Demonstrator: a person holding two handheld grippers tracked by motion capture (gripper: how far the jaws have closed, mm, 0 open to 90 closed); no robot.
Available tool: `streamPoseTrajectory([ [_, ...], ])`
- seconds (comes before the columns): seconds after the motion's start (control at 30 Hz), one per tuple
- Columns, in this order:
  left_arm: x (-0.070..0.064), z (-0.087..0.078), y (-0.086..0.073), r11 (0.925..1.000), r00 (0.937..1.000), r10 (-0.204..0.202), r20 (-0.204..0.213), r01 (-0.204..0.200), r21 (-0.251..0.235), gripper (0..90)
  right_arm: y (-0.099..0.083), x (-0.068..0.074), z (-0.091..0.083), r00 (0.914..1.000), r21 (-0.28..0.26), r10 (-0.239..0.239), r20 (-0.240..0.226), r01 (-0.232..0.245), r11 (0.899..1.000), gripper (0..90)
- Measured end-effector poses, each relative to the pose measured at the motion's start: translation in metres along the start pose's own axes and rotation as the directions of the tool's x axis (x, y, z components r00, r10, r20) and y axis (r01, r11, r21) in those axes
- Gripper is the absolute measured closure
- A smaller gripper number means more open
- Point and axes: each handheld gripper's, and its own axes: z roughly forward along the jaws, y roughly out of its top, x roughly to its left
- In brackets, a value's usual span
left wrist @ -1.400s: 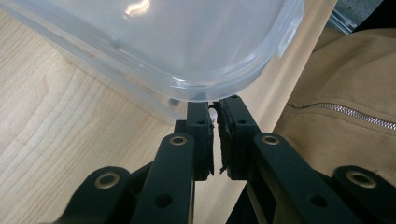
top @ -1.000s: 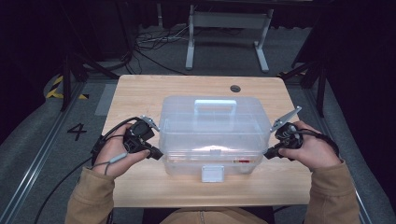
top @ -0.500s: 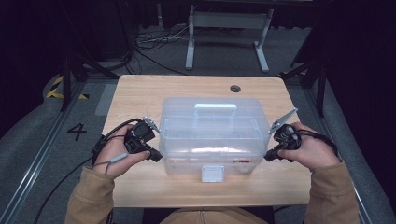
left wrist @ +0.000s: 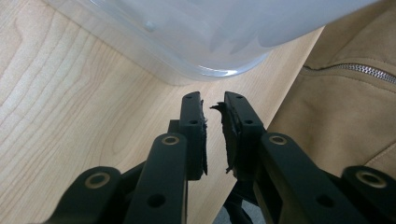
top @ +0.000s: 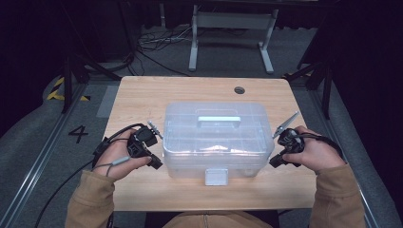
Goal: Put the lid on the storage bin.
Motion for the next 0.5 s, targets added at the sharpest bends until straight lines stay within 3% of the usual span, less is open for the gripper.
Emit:
streamPoseTrajectory([
  [0.27, 0.0022, -0.0023, -0.0015, 0.9998, 0.9999, -0.013, -0.007, 0.013, -0.015, 76.3, -0.0005, -0.0007, -0.0011, 1.0, -0.018, -0.002, 0.002, 0.002, 1.0, 82.5],
  [0.5, 0.0068, -0.009, -0.005, 0.9969, 0.9991, -0.04, -0.014, 0.039, -0.067, 73.7, -0.0046, -0.0052, -0.007, 0.9999, -0.07, 0.012, 0.008, -0.012, 0.998, 78.8],
])
